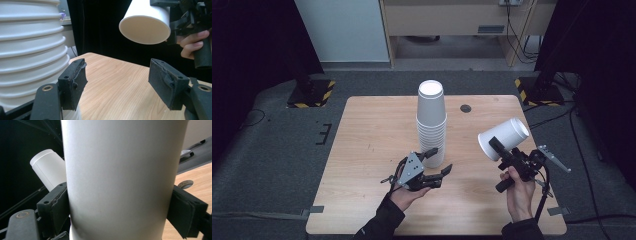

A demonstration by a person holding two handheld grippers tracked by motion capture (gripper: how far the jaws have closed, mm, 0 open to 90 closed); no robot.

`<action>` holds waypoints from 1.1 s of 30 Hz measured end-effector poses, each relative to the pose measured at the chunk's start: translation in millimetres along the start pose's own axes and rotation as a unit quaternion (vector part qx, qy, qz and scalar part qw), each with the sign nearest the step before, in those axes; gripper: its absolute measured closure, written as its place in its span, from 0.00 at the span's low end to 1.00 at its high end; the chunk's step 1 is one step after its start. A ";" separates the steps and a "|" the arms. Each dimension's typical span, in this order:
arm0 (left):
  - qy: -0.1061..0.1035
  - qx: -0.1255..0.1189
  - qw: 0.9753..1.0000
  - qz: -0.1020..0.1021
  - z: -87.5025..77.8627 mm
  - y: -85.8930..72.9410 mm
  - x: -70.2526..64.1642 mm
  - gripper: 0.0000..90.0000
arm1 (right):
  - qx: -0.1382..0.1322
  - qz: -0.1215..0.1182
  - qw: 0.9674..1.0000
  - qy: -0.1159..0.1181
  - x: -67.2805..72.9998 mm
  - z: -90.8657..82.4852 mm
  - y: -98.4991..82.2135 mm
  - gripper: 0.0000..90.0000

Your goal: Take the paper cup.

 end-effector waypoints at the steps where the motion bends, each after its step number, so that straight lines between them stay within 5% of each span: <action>1: 0.000 0.000 1.000 0.000 1.9 0.5 -0.1 0.33 | 0.000 0.000 1.000 0.000 0.1 0.0 0.3 0.17; 33: -0.005 -0.024 1.000 0.005 54.9 12.8 0.9 0.31 | 0.000 0.012 1.000 0.006 -1.4 -5.2 2.9 0.17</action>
Point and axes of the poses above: each handheld gripper's, and its own axes: z roughly forward along the jaws, y roughly out of its top, x roughly to its left, the point moved 5 cm from there along z, roughly forward along the jaws, and after that the axes turned 13 degrees about z, right-handed, at the moved point
